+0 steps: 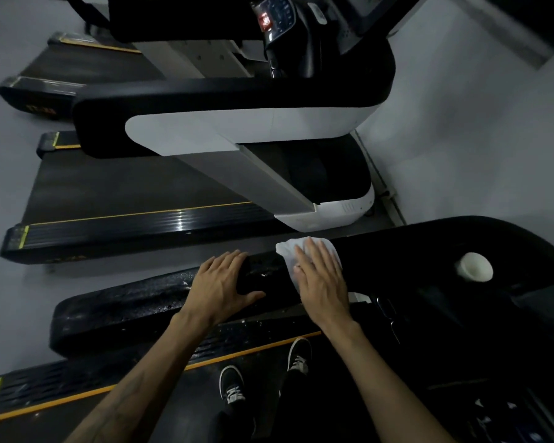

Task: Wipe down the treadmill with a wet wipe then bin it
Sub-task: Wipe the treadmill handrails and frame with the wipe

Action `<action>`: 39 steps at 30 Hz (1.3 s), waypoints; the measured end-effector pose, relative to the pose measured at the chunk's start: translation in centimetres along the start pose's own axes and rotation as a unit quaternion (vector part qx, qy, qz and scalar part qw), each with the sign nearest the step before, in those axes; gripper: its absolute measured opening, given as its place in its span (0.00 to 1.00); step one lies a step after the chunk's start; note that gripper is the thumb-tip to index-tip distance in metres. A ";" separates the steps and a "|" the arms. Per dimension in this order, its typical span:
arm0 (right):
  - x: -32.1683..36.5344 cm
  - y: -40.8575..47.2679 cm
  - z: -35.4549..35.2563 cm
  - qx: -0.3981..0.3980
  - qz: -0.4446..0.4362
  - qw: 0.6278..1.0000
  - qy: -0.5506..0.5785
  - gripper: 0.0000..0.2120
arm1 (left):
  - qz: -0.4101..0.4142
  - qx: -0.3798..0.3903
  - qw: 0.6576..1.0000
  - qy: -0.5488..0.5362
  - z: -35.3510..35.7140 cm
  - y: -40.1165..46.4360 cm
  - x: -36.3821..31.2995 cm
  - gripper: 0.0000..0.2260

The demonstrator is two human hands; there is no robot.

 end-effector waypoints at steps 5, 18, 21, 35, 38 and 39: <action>1.9 -1.7 1.1 0.005 -0.017 1.000 -0.009 0.25 | -0.004 -0.006 1.000 -0.016 -0.2 0.1 0.0 0.42; 2.3 0.0 1.1 0.037 -0.041 0.998 0.000 0.24 | -0.017 -0.026 0.999 -0.037 0.4 -0.3 0.2 0.41; 1.0 1.8 0.7 0.062 -0.045 0.997 -0.020 0.25 | -0.017 -0.026 0.999 -0.040 0.4 -0.4 0.2 0.41; 0.9 3.9 0.5 0.112 0.000 0.992 -0.053 0.30 | -0.020 -0.028 0.998 -0.052 0.3 -0.3 0.3 0.41; 1.8 3.2 0.1 0.078 0.044 0.993 -0.072 0.26 | -0.022 -0.027 0.998 -0.052 0.4 -0.2 0.2 0.41; 2.4 3.0 0.3 0.075 0.041 0.995 -0.058 0.26 | -0.023 -0.026 0.998 -0.053 0.4 -0.1 0.3 0.41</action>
Point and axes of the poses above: each hand's wrist, its own y-axis towards the middle knuckle, its own z-axis out of the palm, x = y × z, the point moved 6 cm from there along y, towards the middle knuckle, and after that the axes turned 1 degree about -y, right-handed, at the moved point
